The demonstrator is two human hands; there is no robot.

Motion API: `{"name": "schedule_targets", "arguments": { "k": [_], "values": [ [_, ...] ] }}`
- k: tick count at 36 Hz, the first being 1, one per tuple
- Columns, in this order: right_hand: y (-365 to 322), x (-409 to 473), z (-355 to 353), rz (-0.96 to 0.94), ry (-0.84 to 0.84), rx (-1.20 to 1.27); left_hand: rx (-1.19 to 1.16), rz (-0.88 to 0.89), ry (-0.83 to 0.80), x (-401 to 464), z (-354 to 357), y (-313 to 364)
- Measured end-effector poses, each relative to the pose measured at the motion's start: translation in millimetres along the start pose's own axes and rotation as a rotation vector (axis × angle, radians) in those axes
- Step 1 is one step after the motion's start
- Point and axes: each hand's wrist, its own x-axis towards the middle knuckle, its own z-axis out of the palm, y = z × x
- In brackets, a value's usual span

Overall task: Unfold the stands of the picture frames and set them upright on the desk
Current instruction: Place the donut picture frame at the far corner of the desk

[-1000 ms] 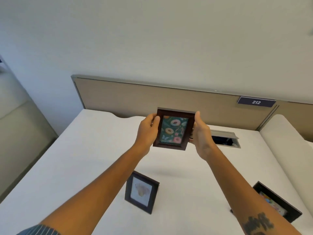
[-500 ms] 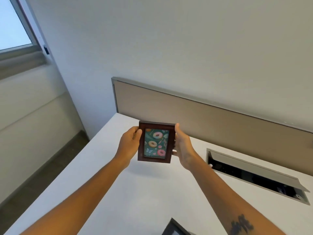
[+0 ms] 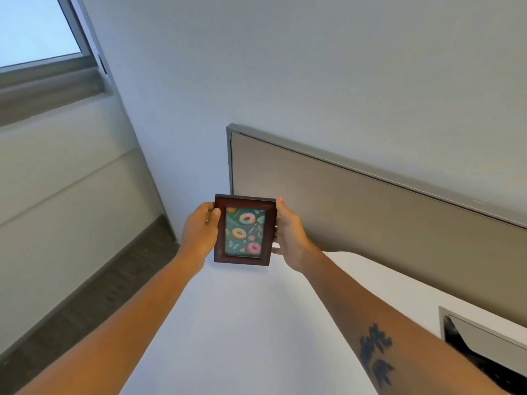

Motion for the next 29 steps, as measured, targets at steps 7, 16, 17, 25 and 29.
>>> {"name": "schedule_targets", "arguments": {
  "k": [7, 16, 17, 25, 29],
  "values": [
    [-7, 62, 8, -0.013, 0.012, -0.068, -0.056, -0.064, 0.028, 51, 4, -18],
    [-3, 97, 7, 0.016, 0.019, -0.071, -0.086, -0.106, 0.023, 80, 13, -33],
    [-3, 99, 6, 0.017, 0.017, -0.074, -0.092, -0.109, 0.021, 81, 14, -33],
    [3, 113, 4, 0.042, -0.021, -0.069, -0.073, -0.120, 0.035, 86, 17, -43],
    [5, 119, 6, 0.054, -0.029, -0.071, -0.072, -0.132, 0.048, 88, 16, -44]
  ]
}}
